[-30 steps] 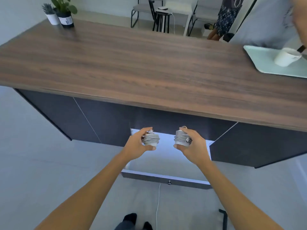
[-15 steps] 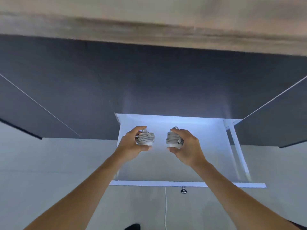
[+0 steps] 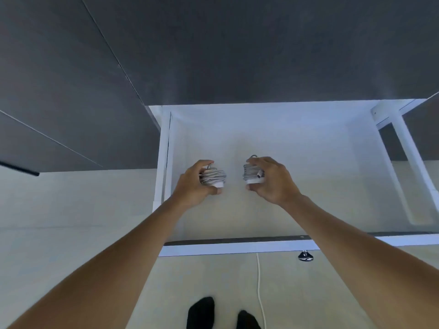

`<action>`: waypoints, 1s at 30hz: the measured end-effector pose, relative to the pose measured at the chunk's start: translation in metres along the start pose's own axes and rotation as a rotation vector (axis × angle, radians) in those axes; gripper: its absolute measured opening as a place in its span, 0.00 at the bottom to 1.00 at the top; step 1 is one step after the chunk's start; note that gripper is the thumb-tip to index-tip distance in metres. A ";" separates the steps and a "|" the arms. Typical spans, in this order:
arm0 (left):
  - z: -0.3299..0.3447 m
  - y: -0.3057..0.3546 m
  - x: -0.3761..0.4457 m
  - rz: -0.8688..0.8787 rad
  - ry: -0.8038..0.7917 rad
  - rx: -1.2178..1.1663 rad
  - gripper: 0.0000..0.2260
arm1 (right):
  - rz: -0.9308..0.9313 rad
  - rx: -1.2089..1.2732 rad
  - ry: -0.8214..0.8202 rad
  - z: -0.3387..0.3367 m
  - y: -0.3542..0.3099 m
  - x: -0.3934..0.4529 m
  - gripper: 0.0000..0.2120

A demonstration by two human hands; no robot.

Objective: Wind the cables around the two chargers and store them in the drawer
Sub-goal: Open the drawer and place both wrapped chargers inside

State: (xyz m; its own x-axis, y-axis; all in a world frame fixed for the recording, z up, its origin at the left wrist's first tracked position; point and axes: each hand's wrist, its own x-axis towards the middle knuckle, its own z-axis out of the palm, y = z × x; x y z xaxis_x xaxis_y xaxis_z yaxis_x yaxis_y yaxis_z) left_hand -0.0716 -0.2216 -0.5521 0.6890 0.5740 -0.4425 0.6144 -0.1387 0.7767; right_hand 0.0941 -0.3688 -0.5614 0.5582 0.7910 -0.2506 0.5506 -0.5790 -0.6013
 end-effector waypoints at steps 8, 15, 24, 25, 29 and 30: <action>0.026 -0.002 0.033 0.042 0.020 0.051 0.33 | 0.007 0.029 0.021 0.014 0.018 0.014 0.33; 0.026 0.001 0.035 0.106 0.045 0.188 0.33 | -0.023 0.005 0.022 0.015 0.020 0.014 0.33; 0.038 0.001 0.023 0.077 0.070 0.192 0.37 | 0.003 -0.067 -0.040 0.010 0.023 0.009 0.37; 0.039 0.001 0.022 0.071 0.073 0.198 0.38 | 0.006 -0.081 -0.044 0.009 0.022 0.008 0.37; 0.040 -0.001 0.020 0.046 0.091 0.215 0.38 | 0.009 -0.105 -0.038 0.006 0.020 0.002 0.38; 0.040 -0.001 0.019 0.038 0.094 0.221 0.39 | 0.010 -0.109 -0.037 0.004 0.020 0.000 0.38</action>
State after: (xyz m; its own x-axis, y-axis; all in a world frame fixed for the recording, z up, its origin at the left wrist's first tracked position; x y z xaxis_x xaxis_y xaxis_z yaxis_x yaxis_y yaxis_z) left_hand -0.0439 -0.2429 -0.5793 0.6806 0.6363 -0.3632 0.6652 -0.3288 0.6704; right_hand 0.1023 -0.3794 -0.5768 0.5420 0.7905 -0.2852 0.6103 -0.6036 -0.5131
